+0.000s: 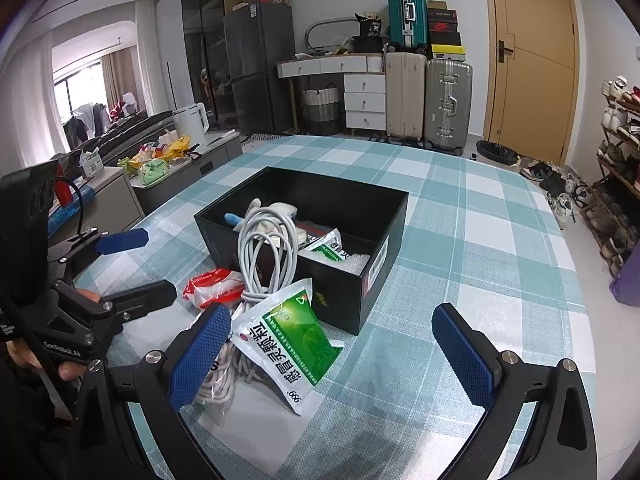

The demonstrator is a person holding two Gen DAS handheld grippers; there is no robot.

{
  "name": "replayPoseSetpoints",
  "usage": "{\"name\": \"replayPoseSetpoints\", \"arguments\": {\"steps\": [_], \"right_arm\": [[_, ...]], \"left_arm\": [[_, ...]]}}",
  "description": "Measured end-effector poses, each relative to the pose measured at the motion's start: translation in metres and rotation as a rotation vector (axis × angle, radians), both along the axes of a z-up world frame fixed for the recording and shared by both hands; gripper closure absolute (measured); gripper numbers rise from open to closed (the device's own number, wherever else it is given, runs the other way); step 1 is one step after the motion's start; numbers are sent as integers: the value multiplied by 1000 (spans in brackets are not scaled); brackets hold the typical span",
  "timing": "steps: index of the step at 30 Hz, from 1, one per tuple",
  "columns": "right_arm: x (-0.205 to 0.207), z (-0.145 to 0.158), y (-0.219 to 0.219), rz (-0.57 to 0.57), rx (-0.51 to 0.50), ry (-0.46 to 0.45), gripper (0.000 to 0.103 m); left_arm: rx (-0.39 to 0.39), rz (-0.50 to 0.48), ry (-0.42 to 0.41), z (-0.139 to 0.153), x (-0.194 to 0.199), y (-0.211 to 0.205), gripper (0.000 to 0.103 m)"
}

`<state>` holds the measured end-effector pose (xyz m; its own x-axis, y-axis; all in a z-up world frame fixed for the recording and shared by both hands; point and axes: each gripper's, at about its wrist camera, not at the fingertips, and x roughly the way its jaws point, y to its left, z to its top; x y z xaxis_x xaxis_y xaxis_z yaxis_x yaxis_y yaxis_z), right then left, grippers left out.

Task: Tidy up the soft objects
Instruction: 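Withdraw both tools from the box and move toward the remaining items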

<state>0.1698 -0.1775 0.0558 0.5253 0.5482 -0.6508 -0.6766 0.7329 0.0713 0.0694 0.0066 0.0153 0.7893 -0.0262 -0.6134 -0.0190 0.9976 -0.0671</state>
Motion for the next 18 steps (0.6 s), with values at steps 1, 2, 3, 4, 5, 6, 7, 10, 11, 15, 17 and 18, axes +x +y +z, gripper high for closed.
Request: {"name": "replayPoseSetpoints", "arguments": {"steps": [1,2,3,4,5,6,7,10,11,15,17,18], "right_arm": [[0,-1,0,4,-5,8,1],[1,-2,1,8,-7,11,1],[0,-3,1,10,-10,14,1],[0,-5,2,13,-14,21,1],[0,-6,4,24,-17,32,1],[0,-8,5,31,-18,36,1],[0,-9,6,39,-21,40,1],[-2,-14,8,69,-36,55,1],[-3,-16,8,82,-40,59,1],[-1,-27,9,96,-79,92,1],[1,-30,8,90,-85,101,1],[2,-32,7,89,-85,107,1]], "left_arm": [[4,-1,1,-2,-1,-1,0],[7,-3,2,-3,-1,-1,0],[6,-4,6,-5,-1,-2,0],[1,-7,9,-6,-1,-2,0],[-4,-10,12,-8,-1,-2,0],[-9,-13,16,-10,-2,-3,0],[-10,-15,20,-11,-1,-3,0],[-10,-18,32,-15,-1,-2,0],[-13,-18,34,-16,-1,-2,0],[-26,-17,44,-19,-1,0,0],[-27,-18,48,-21,-1,1,0],[-27,-18,50,-22,-1,1,0]]}}
